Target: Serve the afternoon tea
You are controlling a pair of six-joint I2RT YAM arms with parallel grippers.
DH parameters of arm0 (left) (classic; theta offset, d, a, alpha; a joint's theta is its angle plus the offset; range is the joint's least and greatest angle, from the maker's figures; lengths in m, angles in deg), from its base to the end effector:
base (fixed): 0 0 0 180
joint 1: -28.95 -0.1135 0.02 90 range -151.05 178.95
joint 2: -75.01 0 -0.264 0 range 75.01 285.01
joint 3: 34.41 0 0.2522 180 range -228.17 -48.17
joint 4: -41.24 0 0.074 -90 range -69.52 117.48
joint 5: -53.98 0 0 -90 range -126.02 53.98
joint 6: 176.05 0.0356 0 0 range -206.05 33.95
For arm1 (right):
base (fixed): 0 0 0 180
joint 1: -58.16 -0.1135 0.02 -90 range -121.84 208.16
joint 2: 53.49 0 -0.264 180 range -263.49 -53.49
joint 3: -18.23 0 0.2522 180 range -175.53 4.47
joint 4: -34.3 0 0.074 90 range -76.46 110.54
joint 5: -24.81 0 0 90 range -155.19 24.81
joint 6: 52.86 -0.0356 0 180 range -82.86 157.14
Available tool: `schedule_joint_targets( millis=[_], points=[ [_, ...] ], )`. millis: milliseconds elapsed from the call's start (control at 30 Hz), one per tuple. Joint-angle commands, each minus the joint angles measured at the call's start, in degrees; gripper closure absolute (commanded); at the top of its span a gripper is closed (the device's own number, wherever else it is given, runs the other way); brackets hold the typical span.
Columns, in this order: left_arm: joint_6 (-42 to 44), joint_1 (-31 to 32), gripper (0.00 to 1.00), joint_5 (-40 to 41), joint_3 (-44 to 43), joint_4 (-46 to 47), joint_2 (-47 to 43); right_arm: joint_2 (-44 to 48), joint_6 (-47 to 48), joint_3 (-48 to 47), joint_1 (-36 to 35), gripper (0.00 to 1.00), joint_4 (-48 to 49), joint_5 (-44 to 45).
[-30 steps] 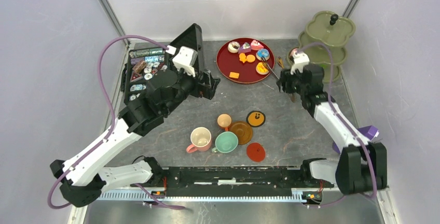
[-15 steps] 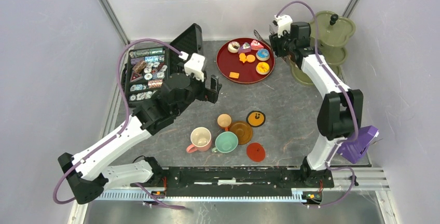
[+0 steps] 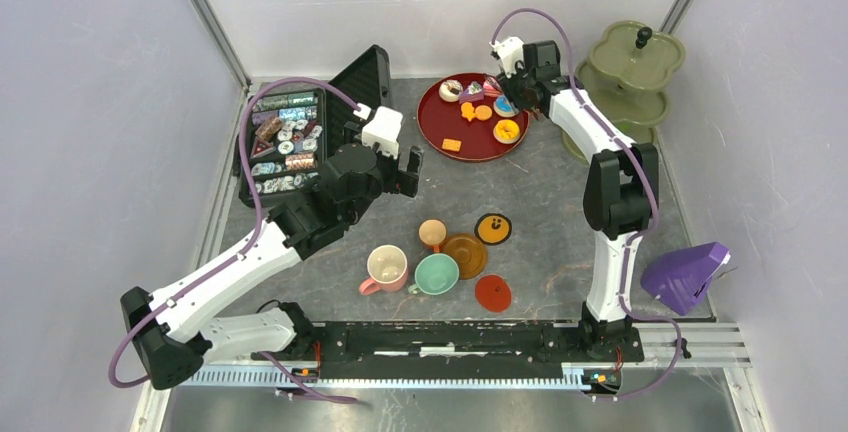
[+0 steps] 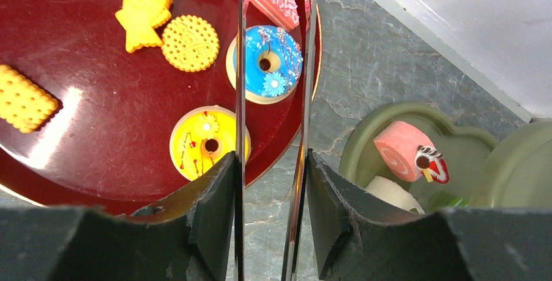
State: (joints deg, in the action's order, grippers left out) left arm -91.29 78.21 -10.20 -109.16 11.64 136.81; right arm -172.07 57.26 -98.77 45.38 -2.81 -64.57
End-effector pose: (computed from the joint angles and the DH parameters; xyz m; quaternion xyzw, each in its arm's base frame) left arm 0.1701 -0.1737 0.3723 0.1693 0.7748 -0.1073 0.5996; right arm 0.4720 0.1067 0.2699 -0.2530 0.8652 -0.0326 0.4317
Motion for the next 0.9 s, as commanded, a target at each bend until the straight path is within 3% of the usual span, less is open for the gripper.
schedule_joint_targets(
  millis=[0, 433, 867],
  points=[
    [2.77, -0.05, 0.0, 2.13, 0.08, 2.98, 0.29, -1.44, 2.27, -4.15, -0.23, 0.53, -0.63, 3.2],
    [1.94, -0.09, 0.0, 1.36, -0.01, 2.89, 0.83, -1.61, 3.16, -1.82, -0.54, 0.58, -1.47, 2.76],
    [0.84, -0.04, 0.0, 1.06, -0.42, 1.78, 1.42, -1.53, 1.37, 1.73, -0.62, 0.54, 0.07, -0.45]
  ],
)
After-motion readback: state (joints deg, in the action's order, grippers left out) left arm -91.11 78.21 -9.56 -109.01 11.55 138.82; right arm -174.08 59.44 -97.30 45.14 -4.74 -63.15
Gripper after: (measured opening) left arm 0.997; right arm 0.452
